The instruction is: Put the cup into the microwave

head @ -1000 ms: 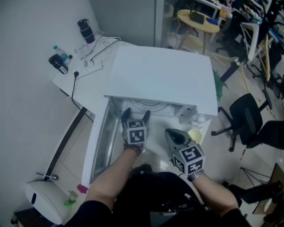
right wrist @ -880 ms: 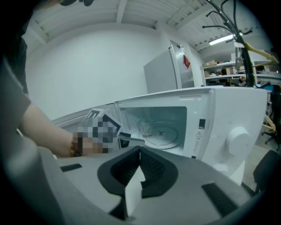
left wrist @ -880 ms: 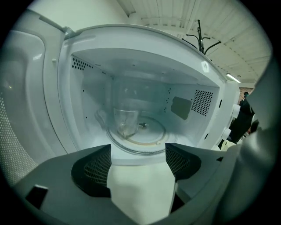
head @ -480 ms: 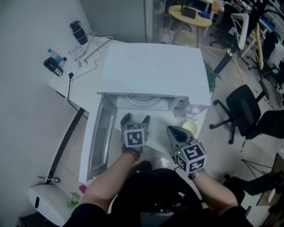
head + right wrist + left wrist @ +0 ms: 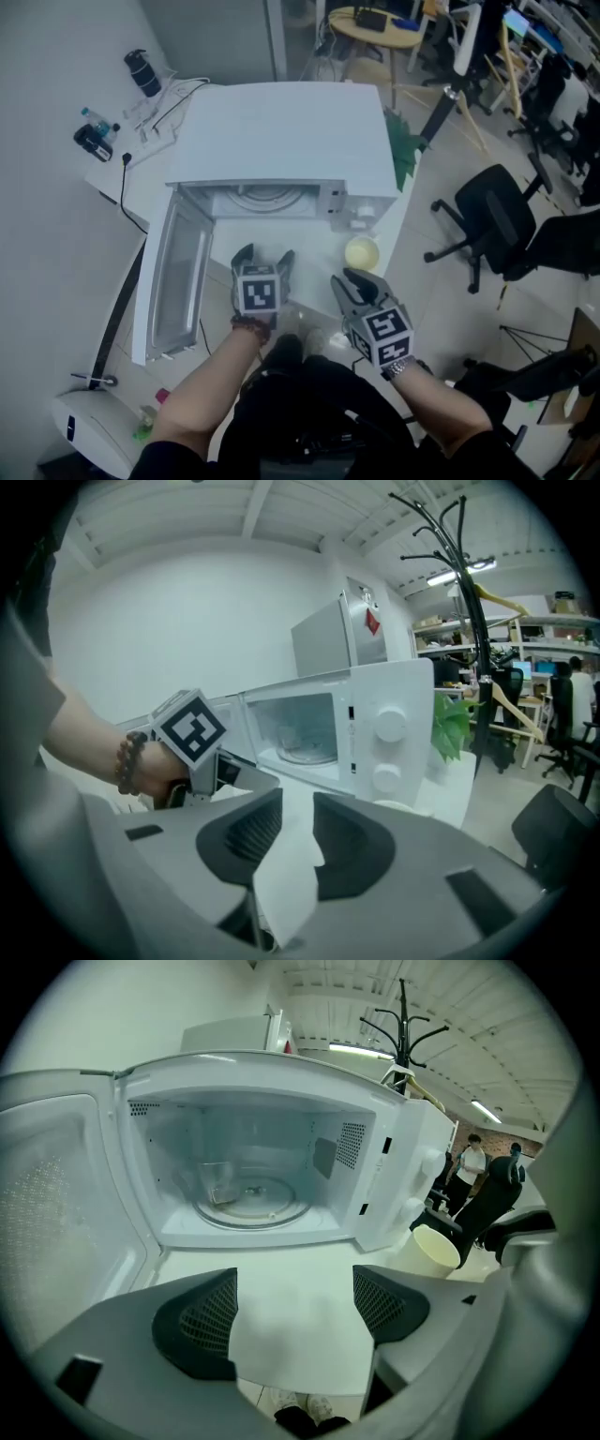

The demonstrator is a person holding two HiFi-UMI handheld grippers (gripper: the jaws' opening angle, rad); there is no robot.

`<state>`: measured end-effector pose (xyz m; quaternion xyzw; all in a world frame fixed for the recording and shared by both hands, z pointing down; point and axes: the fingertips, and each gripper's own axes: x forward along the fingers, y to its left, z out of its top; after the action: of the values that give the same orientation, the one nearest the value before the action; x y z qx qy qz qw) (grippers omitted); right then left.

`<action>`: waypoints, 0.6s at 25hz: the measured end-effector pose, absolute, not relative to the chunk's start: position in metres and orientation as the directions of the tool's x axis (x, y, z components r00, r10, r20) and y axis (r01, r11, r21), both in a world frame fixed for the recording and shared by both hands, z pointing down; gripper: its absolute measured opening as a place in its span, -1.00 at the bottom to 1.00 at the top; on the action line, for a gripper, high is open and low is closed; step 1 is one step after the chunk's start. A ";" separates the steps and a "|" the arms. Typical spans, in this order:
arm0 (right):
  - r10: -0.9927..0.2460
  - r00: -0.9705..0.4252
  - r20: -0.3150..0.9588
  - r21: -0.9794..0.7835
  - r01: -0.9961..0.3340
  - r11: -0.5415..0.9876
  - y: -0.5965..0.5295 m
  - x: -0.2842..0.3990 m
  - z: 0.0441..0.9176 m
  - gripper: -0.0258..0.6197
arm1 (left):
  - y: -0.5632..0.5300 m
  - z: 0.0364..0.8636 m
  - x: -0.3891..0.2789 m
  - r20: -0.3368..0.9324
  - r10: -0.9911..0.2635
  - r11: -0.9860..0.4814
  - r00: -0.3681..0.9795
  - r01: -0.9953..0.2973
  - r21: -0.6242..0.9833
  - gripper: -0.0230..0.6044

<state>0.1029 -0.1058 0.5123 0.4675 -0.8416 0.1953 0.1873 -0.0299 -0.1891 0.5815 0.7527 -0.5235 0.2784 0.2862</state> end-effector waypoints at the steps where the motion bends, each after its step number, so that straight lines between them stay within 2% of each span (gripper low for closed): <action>1: -0.716 -0.484 0.504 -0.147 -0.865 0.481 -0.104 0.108 0.516 -0.53 | -0.186 0.583 -0.027 0.723 -0.623 -0.293 0.298 -0.946 0.138 0.29; 6: -0.750 -0.405 0.523 -0.102 -0.903 0.417 -0.103 0.140 0.536 -0.18 | -0.173 0.590 -0.018 0.740 -0.603 -0.300 0.298 -0.944 0.135 0.29; 10: -0.766 -0.346 0.542 -0.080 -0.928 0.363 -0.108 0.156 0.553 0.21 | -0.169 0.592 -0.010 0.749 -0.592 -0.312 0.298 -0.941 0.127 0.29; 15: -0.775 -0.295 0.559 -0.074 -0.949 0.308 -0.122 0.165 0.573 0.44 | -0.166 0.594 -0.009 0.760 -0.586 -0.316 0.281 -0.943 0.105 0.29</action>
<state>0.1651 -0.1222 0.5726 0.5530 -0.7792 0.2009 0.2162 -0.0094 -0.1664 0.5939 0.7481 -0.5108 0.3139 0.2843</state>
